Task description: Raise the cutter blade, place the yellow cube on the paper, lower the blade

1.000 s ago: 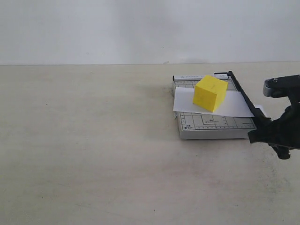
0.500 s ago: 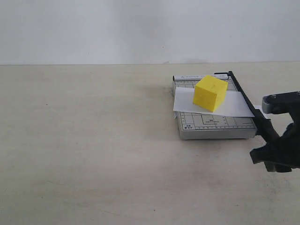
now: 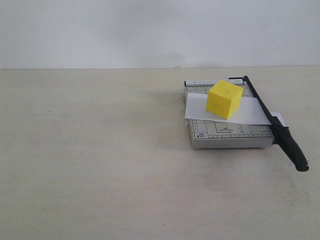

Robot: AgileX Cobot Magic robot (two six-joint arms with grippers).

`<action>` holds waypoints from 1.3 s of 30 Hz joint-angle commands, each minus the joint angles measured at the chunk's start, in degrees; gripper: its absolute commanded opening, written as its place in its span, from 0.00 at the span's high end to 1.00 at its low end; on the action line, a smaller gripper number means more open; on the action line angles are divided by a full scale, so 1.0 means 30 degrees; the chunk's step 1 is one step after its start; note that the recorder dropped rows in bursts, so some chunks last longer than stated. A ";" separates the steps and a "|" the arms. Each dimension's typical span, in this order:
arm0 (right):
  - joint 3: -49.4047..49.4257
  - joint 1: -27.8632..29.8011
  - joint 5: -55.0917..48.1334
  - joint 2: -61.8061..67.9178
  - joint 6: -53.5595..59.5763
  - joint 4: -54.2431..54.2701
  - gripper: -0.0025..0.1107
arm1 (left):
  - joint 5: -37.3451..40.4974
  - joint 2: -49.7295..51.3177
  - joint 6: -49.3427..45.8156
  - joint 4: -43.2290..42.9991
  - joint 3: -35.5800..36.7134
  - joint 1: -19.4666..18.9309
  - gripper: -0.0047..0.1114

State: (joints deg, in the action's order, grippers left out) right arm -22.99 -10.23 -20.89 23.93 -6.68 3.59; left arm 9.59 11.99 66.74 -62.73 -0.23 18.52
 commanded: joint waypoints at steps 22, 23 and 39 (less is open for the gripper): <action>0.6841 0.0641 -0.5185 -0.7976 -0.9454 -0.3036 0.98 | -0.0428 -0.0320 0.0168 -0.0037 0.0077 -0.0063 0.92; 0.6769 0.1141 -0.4083 -0.7976 -0.9238 -0.3036 0.98 | -0.0355 -0.0363 0.0168 -0.0037 0.0077 -0.0063 0.92; 0.7621 0.4189 -0.1302 -0.7976 -0.1021 -0.7363 0.98 | -0.0394 -0.0421 0.0168 -0.0037 0.0077 -0.0063 0.92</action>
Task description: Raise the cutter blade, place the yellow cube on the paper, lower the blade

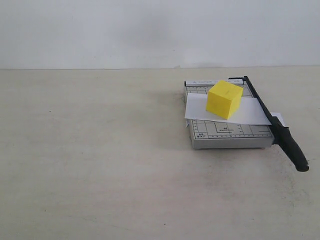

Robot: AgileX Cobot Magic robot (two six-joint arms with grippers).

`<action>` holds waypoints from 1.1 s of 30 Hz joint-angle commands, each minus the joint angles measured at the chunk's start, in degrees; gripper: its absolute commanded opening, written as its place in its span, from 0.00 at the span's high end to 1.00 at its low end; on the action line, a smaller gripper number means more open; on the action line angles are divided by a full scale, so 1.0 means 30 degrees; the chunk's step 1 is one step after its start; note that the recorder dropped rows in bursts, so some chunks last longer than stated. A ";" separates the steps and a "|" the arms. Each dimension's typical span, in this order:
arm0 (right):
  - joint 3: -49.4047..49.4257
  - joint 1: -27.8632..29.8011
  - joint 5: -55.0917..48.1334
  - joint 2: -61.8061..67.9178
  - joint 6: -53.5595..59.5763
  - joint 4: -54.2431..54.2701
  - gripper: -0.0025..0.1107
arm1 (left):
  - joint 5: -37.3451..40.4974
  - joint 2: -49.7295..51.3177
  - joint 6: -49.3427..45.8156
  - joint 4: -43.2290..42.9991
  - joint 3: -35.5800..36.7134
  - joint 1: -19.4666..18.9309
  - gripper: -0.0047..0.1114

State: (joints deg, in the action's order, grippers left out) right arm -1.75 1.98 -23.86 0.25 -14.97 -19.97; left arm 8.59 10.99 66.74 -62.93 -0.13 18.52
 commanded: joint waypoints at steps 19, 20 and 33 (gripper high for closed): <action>0.0582 0.0117 0.0739 -0.0085 0.6731 0.5064 0.98 | -0.0061 -0.0088 0.0168 -0.0007 0.0043 -0.0063 0.92; 0.0582 0.0117 0.0739 -0.0085 0.6707 0.5064 0.98 | -0.0061 -0.0088 0.0168 -0.0007 0.0043 -0.0063 0.92; 0.0582 0.0117 0.0739 -0.0085 0.6656 0.5064 0.98 | -0.0061 -0.0127 0.0168 -0.0008 0.0043 -0.0063 0.92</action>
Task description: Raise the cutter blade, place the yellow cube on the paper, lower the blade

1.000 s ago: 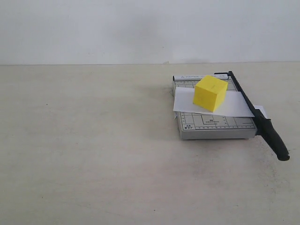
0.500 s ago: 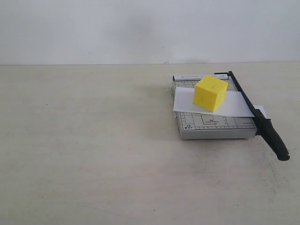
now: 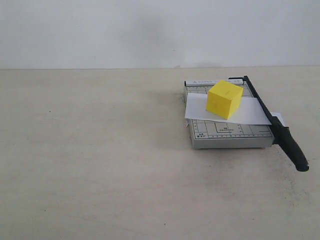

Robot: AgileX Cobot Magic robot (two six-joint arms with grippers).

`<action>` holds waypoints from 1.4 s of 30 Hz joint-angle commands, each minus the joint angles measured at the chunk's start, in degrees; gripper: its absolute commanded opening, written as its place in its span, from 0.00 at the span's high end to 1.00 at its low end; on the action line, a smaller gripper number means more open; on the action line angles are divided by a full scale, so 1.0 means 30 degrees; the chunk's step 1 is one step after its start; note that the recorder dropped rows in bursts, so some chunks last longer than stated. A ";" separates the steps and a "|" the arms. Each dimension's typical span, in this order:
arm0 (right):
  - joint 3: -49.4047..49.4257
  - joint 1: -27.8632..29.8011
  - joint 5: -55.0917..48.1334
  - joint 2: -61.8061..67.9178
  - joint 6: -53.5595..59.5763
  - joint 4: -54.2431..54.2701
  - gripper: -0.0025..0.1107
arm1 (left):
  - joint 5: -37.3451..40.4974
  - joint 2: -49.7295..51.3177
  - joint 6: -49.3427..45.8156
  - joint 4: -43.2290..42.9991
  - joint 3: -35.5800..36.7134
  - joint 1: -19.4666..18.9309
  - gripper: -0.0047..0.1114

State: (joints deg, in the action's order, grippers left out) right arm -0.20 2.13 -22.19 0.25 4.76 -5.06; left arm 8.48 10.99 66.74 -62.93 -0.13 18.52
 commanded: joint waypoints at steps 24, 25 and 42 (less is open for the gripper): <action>0.0065 0.0064 0.0182 -0.0085 0.0078 0.0095 0.98 | -0.6496 -0.2702 0.0598 0.5011 -0.3345 -0.2930 0.92; 0.0065 0.0064 0.0182 -0.0085 0.0078 0.0095 0.98 | -0.6147 -0.2702 -0.0828 0.6167 -0.3306 -0.2930 0.92; 0.0065 0.0064 0.0184 -0.0085 0.0078 0.0095 0.98 | 0.3306 -0.3664 -2.2245 2.2707 0.0043 -0.5247 0.92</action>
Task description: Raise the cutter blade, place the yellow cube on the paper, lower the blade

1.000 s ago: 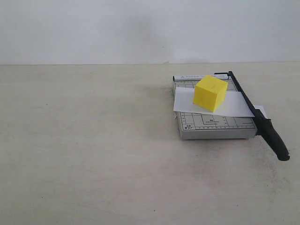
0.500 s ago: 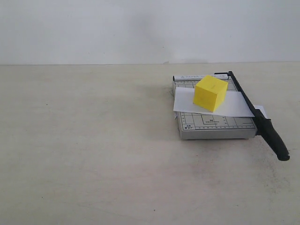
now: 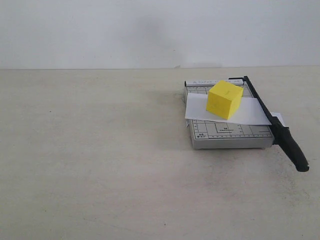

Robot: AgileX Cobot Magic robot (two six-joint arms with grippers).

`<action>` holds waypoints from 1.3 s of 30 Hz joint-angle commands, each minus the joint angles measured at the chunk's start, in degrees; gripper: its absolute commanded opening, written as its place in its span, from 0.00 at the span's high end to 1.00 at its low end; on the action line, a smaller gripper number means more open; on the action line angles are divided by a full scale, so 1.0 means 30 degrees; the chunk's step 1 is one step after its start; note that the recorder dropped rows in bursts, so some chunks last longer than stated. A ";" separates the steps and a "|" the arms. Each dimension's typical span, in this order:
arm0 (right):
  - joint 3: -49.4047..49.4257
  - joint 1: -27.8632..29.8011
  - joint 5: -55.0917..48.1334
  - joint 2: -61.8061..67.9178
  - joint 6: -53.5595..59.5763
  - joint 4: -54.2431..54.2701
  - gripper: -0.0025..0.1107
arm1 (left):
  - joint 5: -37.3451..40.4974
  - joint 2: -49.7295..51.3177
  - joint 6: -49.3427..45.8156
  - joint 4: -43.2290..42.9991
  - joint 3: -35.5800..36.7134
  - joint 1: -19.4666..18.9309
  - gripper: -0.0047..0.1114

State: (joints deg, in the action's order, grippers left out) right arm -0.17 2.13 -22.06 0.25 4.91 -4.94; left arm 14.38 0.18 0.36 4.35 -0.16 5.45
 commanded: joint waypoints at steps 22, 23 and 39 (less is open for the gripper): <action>0.0057 0.0064 0.0140 -0.0085 0.0030 0.0056 0.98 | 0.1212 -0.0062 -0.0593 0.0279 0.0052 -0.1416 0.92; 0.0057 0.0064 0.0140 -0.0085 0.0030 0.0056 0.98 | 0.1212 -0.0062 -0.0593 0.0279 0.0052 -0.1416 0.92; 0.0057 0.0064 0.0140 -0.0085 0.0030 0.0056 0.98 | 0.1212 -0.0062 -0.0593 0.0279 0.0052 -0.1416 0.92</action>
State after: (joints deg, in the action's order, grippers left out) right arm 0.03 2.13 -21.95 0.25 4.91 -4.94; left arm 18.11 0.18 -1.15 4.45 -0.16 1.40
